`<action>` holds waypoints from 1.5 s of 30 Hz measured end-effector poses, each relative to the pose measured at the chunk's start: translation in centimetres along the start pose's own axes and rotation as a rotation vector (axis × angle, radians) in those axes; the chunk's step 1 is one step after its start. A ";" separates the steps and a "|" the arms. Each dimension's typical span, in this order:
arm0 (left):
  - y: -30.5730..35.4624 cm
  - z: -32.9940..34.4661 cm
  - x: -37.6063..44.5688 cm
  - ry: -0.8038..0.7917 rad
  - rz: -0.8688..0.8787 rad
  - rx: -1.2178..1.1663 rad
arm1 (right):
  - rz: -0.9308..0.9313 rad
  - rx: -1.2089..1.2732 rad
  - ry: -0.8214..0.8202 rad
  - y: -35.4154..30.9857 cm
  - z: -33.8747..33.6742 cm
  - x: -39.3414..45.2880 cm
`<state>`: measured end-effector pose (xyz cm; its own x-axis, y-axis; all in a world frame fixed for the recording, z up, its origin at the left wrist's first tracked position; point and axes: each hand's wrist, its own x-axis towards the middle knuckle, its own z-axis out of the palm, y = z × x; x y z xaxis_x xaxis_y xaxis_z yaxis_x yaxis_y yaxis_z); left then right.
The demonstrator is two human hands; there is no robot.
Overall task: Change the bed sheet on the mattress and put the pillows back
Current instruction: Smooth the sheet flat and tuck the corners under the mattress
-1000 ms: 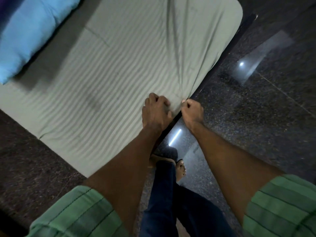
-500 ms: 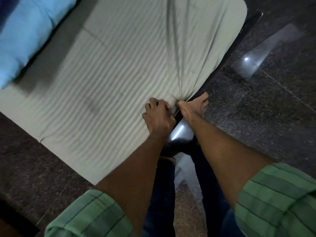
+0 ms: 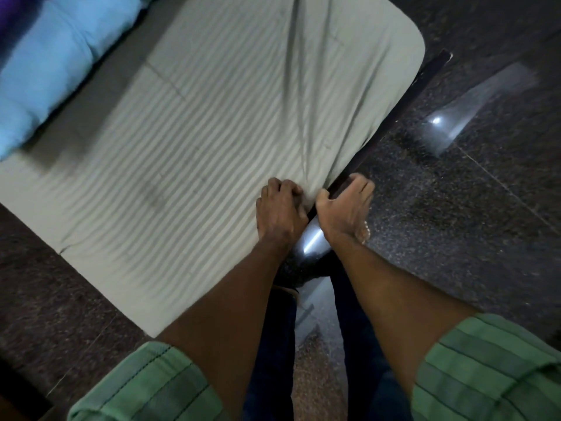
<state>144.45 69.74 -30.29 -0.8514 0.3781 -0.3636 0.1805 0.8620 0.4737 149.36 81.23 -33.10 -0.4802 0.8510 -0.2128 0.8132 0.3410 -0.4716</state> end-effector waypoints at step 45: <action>11.3 3.7 11.1 0.083 -0.069 0.107 | 0.359 0.144 -0.166 -1.2 -3.1 18.0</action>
<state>138.88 84.88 -31.97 -0.9004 0.2917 -0.3229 0.1680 0.9175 0.3605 140.74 97.40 -33.73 -0.2308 0.8258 -0.5146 0.8898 -0.0349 -0.4550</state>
